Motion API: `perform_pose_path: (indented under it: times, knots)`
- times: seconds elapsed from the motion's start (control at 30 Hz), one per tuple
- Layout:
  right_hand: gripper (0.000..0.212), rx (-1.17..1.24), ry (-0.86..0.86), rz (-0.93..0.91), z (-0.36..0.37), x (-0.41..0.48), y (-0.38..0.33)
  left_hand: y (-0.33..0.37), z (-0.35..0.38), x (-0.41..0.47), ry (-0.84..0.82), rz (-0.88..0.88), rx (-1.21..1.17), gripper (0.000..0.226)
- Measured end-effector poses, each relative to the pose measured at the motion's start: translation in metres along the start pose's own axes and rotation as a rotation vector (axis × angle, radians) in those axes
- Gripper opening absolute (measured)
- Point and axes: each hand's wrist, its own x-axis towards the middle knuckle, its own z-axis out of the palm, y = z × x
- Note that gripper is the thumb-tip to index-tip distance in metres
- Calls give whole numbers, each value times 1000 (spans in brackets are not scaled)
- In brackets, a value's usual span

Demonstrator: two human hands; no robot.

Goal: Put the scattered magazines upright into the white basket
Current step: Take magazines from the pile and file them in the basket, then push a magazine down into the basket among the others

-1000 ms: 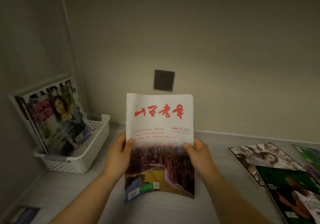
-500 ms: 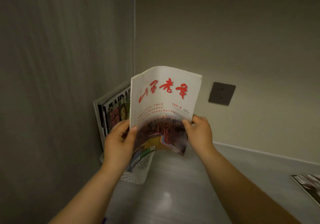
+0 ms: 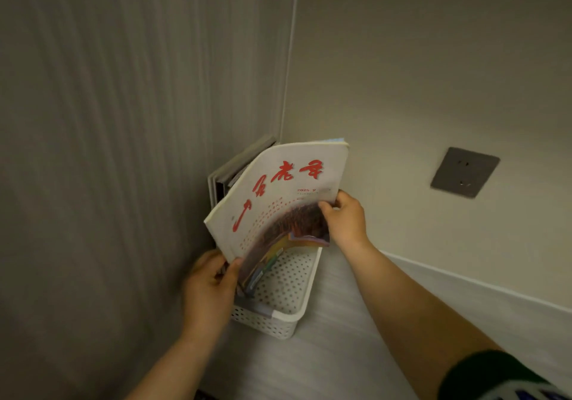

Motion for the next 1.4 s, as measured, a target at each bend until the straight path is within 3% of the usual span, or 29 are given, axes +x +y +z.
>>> perform_pose_path:
  times: [0.23, 0.4, 0.53, 0.67, 0.8, 0.9, 1.07, 1.23, 1.4]
  knots:
    - [30, 169, -121, 123, 30, 17, 13, -13, 5, -2, -6, -25, 76, 10]
    - [57, 281, -109, 148, 47, 12, 21, -16, 13, 2, 10, -89, 59, 9]
    - [68, 350, -124, 215, 59, 4, 22, -17, 19, 3, 67, -146, 34, 39]
    - [80, 401, -303, 221, 68, -3, 11, -15, 19, 6, 96, -158, 49, 44]
    - [70, 383, -535, 198, 78, -11, 0, -15, 22, 7, 82, -161, 54, 44]
    - [60, 350, -603, 214, 84, -16, -2, -18, 23, 6, 83, -148, 56, 45]
    - [60, 325, -591, 182, 82, -18, -1, -18, 22, 5, 60, -148, 65, 40]
    - [51, 261, -521, 182, 67, -28, -1, -14, 15, -5, 15, -146, 73, 11]
    - [24, 229, -361, 233, 28, -50, 19, 6, 18, -27, -139, -69, -21, 38]
